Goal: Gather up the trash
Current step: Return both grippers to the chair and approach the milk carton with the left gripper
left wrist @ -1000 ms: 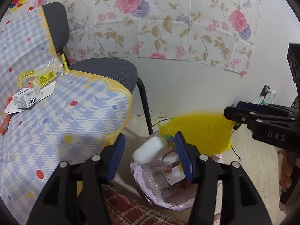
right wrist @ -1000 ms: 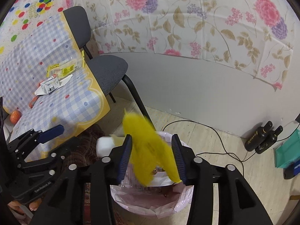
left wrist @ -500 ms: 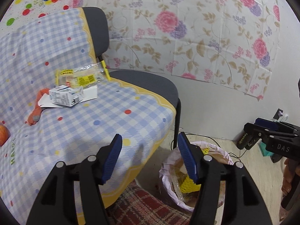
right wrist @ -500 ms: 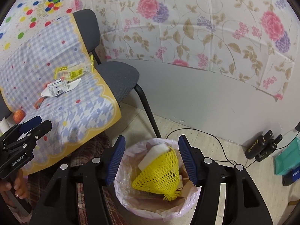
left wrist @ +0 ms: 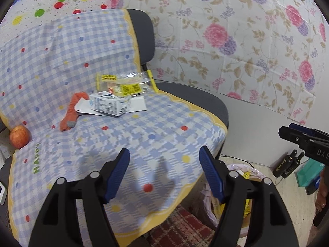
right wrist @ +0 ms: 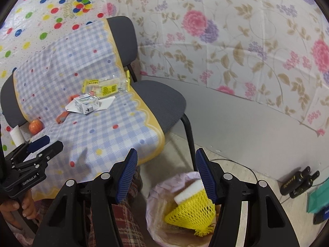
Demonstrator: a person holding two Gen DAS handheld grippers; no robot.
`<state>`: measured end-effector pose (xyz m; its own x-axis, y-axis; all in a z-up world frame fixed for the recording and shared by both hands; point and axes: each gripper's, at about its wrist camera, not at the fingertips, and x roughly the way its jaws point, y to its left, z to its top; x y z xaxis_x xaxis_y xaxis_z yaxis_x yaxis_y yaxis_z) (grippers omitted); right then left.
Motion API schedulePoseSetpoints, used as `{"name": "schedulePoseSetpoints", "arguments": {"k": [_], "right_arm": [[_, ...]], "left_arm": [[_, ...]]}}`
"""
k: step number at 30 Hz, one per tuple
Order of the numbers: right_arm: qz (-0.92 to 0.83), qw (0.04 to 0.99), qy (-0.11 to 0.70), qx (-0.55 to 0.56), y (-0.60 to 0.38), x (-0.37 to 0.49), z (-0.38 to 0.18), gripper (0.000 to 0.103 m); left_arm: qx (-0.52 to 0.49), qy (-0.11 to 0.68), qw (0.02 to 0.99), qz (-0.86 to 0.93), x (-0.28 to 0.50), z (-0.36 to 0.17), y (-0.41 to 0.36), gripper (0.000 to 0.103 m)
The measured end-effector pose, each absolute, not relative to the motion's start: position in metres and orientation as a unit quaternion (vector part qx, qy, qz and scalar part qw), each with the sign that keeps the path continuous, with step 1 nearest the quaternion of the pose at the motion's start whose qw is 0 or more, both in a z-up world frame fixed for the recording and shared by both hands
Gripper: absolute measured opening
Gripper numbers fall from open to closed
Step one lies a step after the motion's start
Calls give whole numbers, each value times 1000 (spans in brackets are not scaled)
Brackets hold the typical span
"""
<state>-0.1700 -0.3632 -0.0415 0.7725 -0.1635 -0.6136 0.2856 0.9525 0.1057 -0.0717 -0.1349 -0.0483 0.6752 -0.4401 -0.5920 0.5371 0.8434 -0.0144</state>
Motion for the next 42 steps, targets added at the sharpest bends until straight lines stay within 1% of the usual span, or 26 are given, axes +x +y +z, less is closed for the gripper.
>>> {"name": "schedulePoseSetpoints", "arguments": {"k": [3,5,6,9,13,17,23,32,37,42], "right_arm": [[-104,941,310,87,-353,-151,-35,60],[-92,943,308,81,-347,-138,-32,60],[-87,944,308,78,-344,-131,-31,63],[-73,947,305,67,-333,-110,-29,69],[-59,949,305,55,-323,-80,-31,71],[-56,949,304,57,-325,-54,-30,72],[-52,949,304,62,-335,-12,-28,72],[-48,946,310,82,-356,33,-30,72],[-51,942,318,91,-363,46,-35,72],[-51,941,321,93,-363,54,-36,72]], "left_arm": [[76,298,919,-246,-61,-45,-121,75],[71,294,926,-225,-53,-42,-111,83],[69,293,929,-216,-50,-42,-107,85],[57,294,935,-190,-34,-40,-91,86],[43,299,940,-160,-10,-39,-74,88],[42,300,942,-142,14,-39,-71,94],[41,315,937,-144,52,-44,-94,95],[37,354,925,-136,112,-73,-134,95],[43,382,917,-110,140,-88,-136,94],[36,397,914,-81,150,-89,-116,94]]}}
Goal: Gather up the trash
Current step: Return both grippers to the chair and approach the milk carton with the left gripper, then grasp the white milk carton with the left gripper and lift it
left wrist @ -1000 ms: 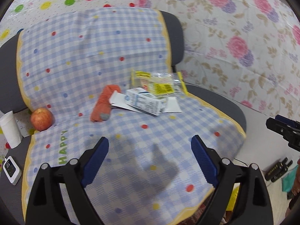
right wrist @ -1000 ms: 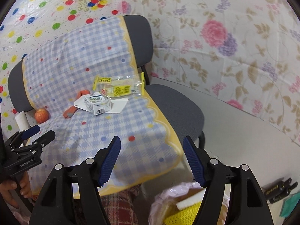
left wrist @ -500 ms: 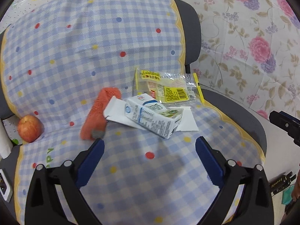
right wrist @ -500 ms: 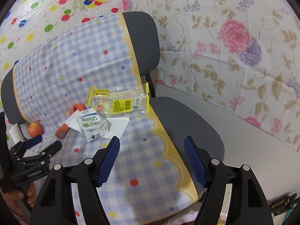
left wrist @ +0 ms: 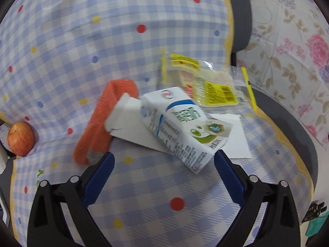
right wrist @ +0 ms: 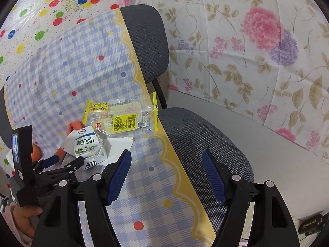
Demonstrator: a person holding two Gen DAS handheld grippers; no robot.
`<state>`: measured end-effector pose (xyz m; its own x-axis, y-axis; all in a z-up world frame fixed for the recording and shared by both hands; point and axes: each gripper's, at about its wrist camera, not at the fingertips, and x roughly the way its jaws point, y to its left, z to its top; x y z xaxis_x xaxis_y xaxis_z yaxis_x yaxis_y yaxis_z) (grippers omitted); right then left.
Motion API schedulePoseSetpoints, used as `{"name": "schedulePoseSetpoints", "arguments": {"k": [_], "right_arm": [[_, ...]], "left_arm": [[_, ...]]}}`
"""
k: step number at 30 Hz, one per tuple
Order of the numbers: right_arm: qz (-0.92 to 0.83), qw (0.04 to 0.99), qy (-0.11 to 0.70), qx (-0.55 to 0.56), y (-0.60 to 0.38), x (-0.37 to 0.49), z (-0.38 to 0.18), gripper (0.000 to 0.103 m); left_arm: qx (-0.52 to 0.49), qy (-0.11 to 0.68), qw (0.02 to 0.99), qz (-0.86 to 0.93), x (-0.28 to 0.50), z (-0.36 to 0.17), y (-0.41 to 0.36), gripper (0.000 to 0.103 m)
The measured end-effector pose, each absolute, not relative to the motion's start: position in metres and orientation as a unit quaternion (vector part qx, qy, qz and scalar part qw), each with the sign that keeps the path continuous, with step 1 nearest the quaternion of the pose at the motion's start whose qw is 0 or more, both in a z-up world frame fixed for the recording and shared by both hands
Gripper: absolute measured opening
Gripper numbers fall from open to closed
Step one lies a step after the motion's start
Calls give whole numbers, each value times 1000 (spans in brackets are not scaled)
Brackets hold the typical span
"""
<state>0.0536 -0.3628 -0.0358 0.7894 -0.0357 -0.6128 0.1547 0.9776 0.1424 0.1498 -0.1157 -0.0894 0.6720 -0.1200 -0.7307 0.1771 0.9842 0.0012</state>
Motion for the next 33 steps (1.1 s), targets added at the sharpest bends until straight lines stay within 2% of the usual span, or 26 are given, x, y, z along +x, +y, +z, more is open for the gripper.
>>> {"name": "schedulePoseSetpoints", "arguments": {"k": [6,10,16,22,24,27,29,33], "right_arm": [[-39,942,321,91,-352,63,-35,72],[-31,942,321,87,-344,68,-34,72],[-27,943,321,89,-342,72,-32,72],[-34,942,322,89,-349,71,-31,72],[-37,942,322,90,-353,70,-31,72],[-37,941,324,93,-355,72,-32,72],[-35,940,325,95,-355,73,-33,72],[-30,940,327,90,-350,77,-33,72]], "left_arm": [[14,394,919,-13,165,-86,-66,94],[-7,389,921,-30,164,-84,-52,94],[40,353,928,-109,148,-77,-91,96],[93,373,916,-110,163,-92,-123,96],[105,388,910,-104,171,-99,-127,94],[106,408,900,-108,181,-104,-129,86],[101,416,897,-113,186,-105,-127,75],[78,388,910,-122,177,-90,-116,73]]}}
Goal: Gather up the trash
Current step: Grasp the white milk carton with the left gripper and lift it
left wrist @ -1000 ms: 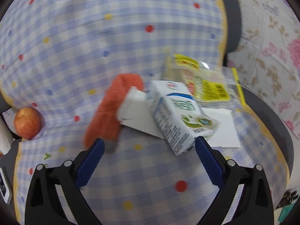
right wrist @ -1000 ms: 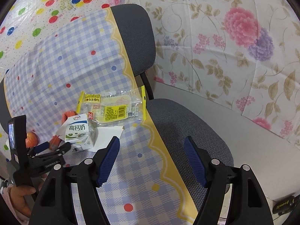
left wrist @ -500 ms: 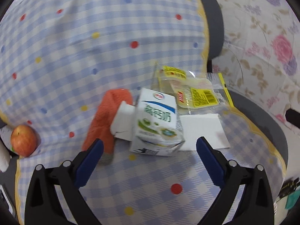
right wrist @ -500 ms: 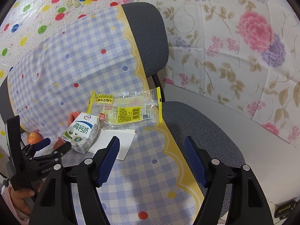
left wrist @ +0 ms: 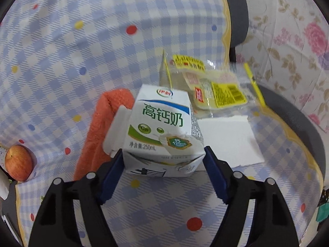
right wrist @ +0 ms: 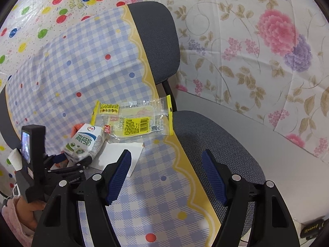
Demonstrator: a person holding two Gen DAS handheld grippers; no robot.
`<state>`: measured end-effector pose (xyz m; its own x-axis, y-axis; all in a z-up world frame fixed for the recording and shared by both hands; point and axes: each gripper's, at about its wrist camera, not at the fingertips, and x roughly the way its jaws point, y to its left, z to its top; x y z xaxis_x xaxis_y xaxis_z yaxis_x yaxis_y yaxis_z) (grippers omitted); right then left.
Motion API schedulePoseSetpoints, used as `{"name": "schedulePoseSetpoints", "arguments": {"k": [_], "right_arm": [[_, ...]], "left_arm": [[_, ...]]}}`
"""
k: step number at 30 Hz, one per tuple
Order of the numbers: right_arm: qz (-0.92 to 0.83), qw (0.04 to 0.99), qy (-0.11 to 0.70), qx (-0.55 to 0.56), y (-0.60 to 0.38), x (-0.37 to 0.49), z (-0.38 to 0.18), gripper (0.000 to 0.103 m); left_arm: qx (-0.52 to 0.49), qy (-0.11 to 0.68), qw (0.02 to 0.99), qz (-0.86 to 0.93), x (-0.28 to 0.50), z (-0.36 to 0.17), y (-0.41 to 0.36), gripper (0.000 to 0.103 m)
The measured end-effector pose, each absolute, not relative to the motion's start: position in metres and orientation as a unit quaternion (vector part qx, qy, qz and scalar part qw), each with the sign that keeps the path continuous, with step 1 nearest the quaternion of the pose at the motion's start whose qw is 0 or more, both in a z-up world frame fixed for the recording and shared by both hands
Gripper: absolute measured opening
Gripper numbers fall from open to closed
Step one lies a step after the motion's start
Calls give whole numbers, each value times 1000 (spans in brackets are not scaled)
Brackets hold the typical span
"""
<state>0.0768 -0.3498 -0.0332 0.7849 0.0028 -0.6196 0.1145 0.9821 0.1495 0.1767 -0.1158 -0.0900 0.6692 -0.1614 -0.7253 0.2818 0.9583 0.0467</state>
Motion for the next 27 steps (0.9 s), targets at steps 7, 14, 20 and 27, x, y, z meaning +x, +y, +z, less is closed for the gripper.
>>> {"name": "schedulePoseSetpoints", "arguments": {"k": [7,14,20,27], "right_arm": [[-12,940,334,71,-332,94,-38,72],[12,932,362,25,-289,136,-55,71],[31,927,373,-16,-248,169,-65,72],[-13,921,389,18,-277,196,-80,74]], "left_arm": [[28,353,928,-114,143,-60,-77,73],[-5,336,938,-86,141,-45,-35,73],[-21,336,938,-79,152,-50,-17,73],[-20,339,937,-87,157,-55,-13,73]]}}
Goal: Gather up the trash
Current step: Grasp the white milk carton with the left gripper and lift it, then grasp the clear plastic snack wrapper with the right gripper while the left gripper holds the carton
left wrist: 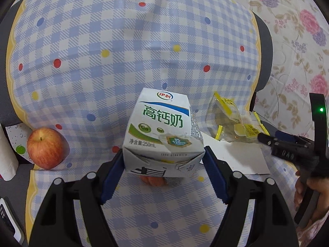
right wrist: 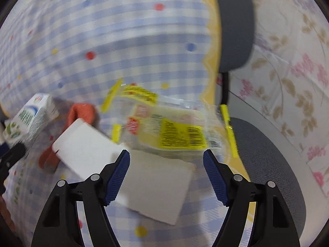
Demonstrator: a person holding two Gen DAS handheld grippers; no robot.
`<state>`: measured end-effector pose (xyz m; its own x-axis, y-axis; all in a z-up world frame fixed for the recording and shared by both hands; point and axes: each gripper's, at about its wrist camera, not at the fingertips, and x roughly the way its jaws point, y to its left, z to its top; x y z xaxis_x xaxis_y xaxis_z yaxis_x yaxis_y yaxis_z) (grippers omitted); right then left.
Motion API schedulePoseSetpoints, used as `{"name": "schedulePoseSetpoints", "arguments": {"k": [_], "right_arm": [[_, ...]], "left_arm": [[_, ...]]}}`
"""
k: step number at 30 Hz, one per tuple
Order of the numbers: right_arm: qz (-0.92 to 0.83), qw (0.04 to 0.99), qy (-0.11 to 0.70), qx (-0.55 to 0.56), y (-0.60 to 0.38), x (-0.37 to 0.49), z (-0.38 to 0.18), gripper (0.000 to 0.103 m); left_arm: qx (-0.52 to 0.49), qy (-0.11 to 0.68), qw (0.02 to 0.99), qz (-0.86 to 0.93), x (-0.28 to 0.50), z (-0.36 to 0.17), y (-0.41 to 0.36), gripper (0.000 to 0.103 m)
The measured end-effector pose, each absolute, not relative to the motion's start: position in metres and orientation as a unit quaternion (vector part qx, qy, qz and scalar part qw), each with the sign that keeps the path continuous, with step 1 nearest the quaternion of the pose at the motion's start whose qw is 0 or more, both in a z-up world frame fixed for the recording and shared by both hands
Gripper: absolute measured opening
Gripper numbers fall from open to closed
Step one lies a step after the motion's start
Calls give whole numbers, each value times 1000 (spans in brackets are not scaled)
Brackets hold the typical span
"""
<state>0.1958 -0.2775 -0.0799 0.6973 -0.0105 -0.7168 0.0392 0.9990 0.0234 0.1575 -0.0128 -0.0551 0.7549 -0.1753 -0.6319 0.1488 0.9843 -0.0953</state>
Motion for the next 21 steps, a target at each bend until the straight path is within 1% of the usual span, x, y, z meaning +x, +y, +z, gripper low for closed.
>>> {"name": "schedulePoseSetpoints", "arguments": {"k": [2,4,12,13,14,15,17,19,20,21], "right_arm": [[-40,918,392,40,-302,201,-84,74],[-64,917,393,38,-317,207,-87,74],[-74,899,429,49,-339,249,-114,74],[-67,892,442,60,-342,257,-120,75],[-62,893,442,58,-340,260,-120,82],[-59,890,450,46,-335,266,-123,85],[-80,882,464,-7,-320,273,-129,87],[-74,884,462,-14,-314,275,-128,78],[-80,886,456,-12,-314,272,-127,62],[-85,890,449,-7,-317,270,-124,26]], "left_arm": [[-17,338,937,-89,160,-56,-15,73],[-17,335,938,-90,164,-55,-17,73],[-7,330,940,-87,173,-57,-31,74],[-6,331,939,-87,174,-58,-32,73],[-5,333,939,-86,174,-59,-33,74],[-3,334,939,-85,175,-60,-33,73],[-2,336,938,-84,177,-60,-36,73],[-4,338,937,-84,177,-60,-37,73],[-5,339,937,-84,177,-60,-37,73],[-6,341,937,-84,176,-60,-36,73]]}}
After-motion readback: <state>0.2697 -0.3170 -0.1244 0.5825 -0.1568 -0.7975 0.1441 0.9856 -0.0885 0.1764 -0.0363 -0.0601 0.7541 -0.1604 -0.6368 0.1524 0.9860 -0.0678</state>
